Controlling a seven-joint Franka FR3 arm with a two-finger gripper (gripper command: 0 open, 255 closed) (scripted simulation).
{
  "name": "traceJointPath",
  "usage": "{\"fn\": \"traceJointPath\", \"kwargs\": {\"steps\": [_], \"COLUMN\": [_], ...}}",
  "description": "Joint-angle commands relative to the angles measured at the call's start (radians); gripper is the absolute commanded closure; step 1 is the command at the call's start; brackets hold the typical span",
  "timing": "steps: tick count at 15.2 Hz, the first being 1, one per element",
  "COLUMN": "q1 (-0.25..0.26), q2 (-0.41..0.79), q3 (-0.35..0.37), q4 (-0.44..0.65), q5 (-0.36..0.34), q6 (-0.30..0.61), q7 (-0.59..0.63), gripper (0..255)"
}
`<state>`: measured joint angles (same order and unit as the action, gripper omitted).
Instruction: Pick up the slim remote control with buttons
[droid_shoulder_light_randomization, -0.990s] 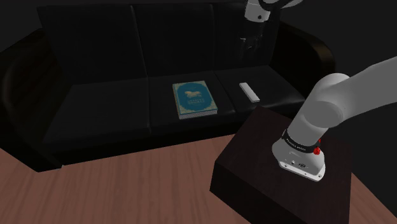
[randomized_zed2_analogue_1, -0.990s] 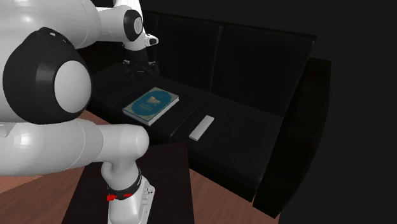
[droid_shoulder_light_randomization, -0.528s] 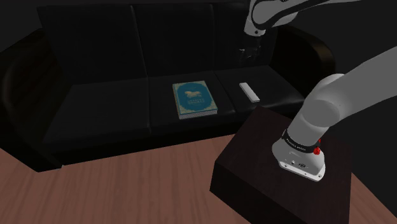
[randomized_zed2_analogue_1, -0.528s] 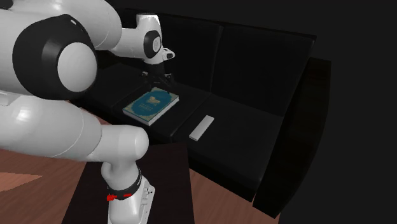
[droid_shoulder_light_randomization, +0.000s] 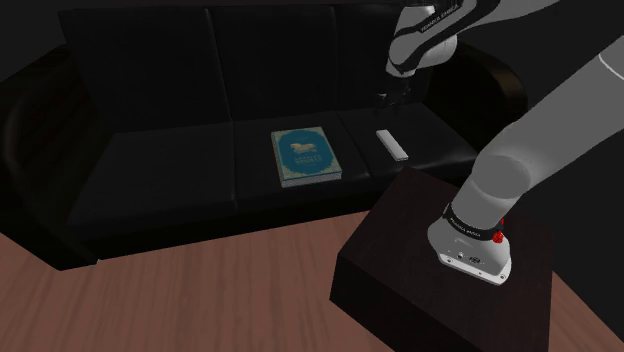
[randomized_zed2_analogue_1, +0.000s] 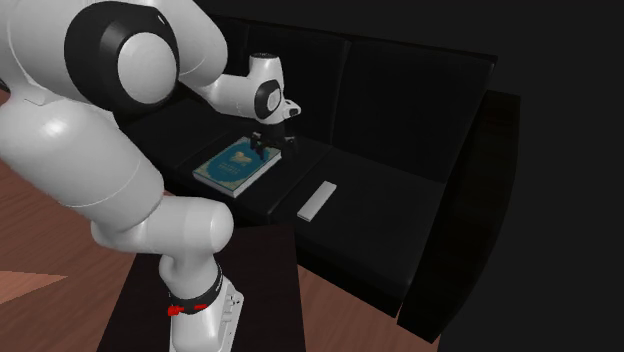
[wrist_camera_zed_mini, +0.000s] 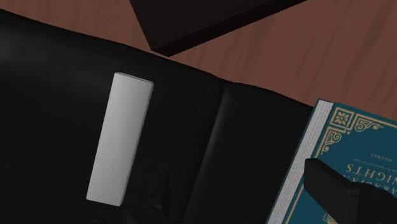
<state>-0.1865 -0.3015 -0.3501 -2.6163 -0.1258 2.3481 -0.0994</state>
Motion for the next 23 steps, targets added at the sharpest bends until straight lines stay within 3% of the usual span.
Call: {"fn": "traceJointPath", "kwargs": {"steps": [1, 5, 10, 15, 23], "q1": [-0.004, -0.013, -0.046, -0.145, -0.208], "q2": [0.077, 0.229, 0.433, 0.63, 0.742], "q3": [-0.028, -0.081, -0.106, -0.058, 0.02], "q4": [0.015, 0.051, 0.124, 0.227, 0.254], "q5": [0.015, 0.078, 0.232, 0.397, 0.485], "q6": [0.063, 0.172, 0.282, 0.354, 0.436], "q7": [-0.024, -0.097, -0.234, -0.371, -0.435], "gripper": [0, 0, 0, 0, 0]}}
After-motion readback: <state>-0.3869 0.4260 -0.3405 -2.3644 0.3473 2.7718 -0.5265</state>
